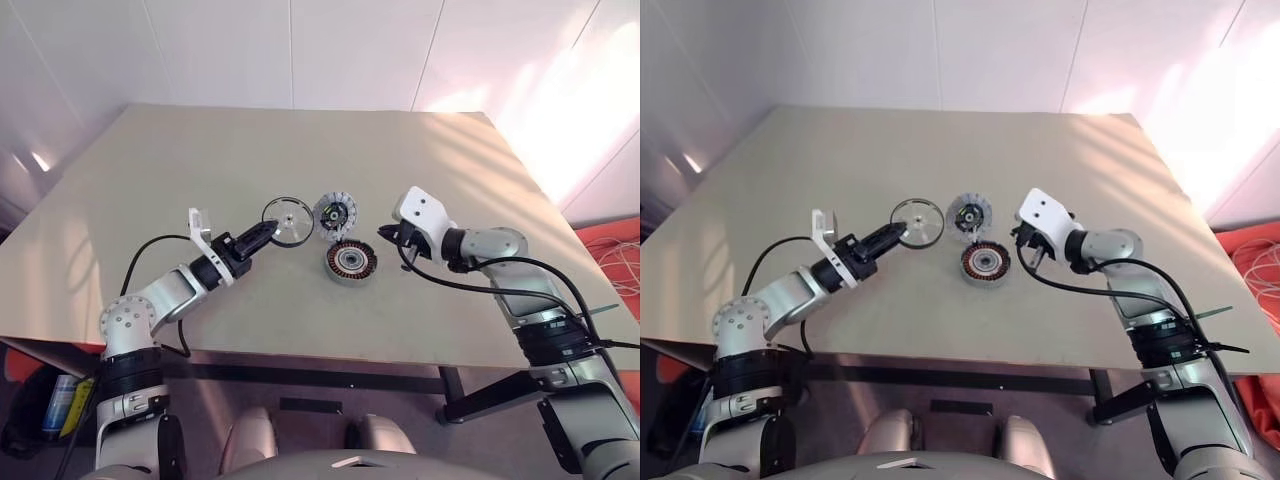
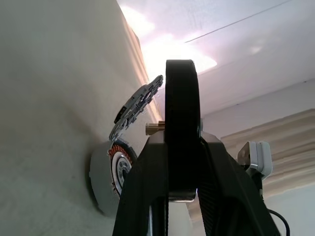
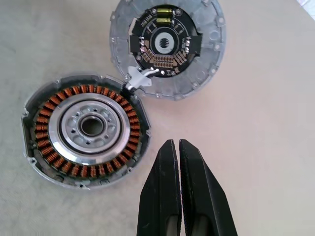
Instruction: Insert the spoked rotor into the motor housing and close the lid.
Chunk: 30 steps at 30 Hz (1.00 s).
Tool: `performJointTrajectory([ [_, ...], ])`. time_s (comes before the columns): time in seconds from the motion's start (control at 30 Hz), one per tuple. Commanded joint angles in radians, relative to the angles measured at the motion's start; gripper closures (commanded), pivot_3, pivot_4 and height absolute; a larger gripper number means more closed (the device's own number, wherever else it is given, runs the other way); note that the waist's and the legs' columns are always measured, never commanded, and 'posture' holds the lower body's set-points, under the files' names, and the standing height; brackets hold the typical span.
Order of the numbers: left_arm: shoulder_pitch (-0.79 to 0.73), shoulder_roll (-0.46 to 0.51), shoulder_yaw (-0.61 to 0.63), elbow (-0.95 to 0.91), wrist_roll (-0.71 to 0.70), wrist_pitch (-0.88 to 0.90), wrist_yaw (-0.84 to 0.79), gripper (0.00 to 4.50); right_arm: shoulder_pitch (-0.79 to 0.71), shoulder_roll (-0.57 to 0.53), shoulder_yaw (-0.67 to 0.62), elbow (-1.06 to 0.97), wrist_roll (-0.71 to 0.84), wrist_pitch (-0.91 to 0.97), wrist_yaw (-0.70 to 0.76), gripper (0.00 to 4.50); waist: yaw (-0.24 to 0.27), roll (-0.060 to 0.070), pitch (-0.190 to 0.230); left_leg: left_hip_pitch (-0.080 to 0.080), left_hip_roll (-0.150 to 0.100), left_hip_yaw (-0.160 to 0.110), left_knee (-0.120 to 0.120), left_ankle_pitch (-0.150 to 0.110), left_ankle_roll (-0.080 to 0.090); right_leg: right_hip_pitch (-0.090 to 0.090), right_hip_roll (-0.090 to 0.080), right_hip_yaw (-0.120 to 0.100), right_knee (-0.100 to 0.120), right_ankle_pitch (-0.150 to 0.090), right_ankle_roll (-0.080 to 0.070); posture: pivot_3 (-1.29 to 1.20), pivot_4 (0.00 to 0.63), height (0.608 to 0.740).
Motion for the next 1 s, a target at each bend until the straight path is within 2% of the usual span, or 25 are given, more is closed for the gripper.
performJointTrajectory([
  [0.03, -0.036, 0.014, -0.002, 0.001, -0.015, -0.006, -0.035, 4.06, -0.019, -0.041, -0.033, -0.035, -0.013, -0.010, -0.010, 4.40, 0.000, 0.000, 0.000, 0.000, 0.000, 0.000, 0.000, 0.000, 0.000, 0.000, 0.000, 0.000, 0.000, 0.000, 0.000, 0.00, 0.000, 0.740],
  [0.33, -0.137, 0.004, -0.042, 0.160, 0.052, -0.014, -0.121, 4.06, 0.016, -0.055, -0.053, -0.048, -0.008, 0.003, -0.043, 4.40, 0.001, 0.000, 0.000, 0.000, 0.000, 0.000, 0.000, 0.000, 0.000, 0.000, 0.000, 0.000, 0.000, 0.000, 0.000, 0.00, 0.000, 0.740],
  [0.6, -0.246, -0.051, -0.096, 0.330, 0.136, 0.011, -0.210, 4.06, 0.052, -0.064, -0.070, -0.078, -0.006, 0.021, -0.067, 4.40, 0.005, 0.000, 0.000, -0.001, 0.000, 0.000, 0.000, 0.000, 0.001, 0.000, 0.000, 0.000, 0.000, 0.000, 0.000, 0.00, 0.000, 0.740],
  [1.0, -0.297, -0.107, -0.111, 0.483, 0.255, 0.053, -0.265, 4.06, 0.079, -0.076, -0.091, -0.110, -0.003, 0.046, -0.086, 4.40, 0.009, 0.000, 0.000, 0.000, 0.000, 0.000, 0.000, 0.000, 0.001, 0.000, 0.000, 0.000, 0.000, 0.000, 0.000, 0.00, 0.000, 0.740],
])
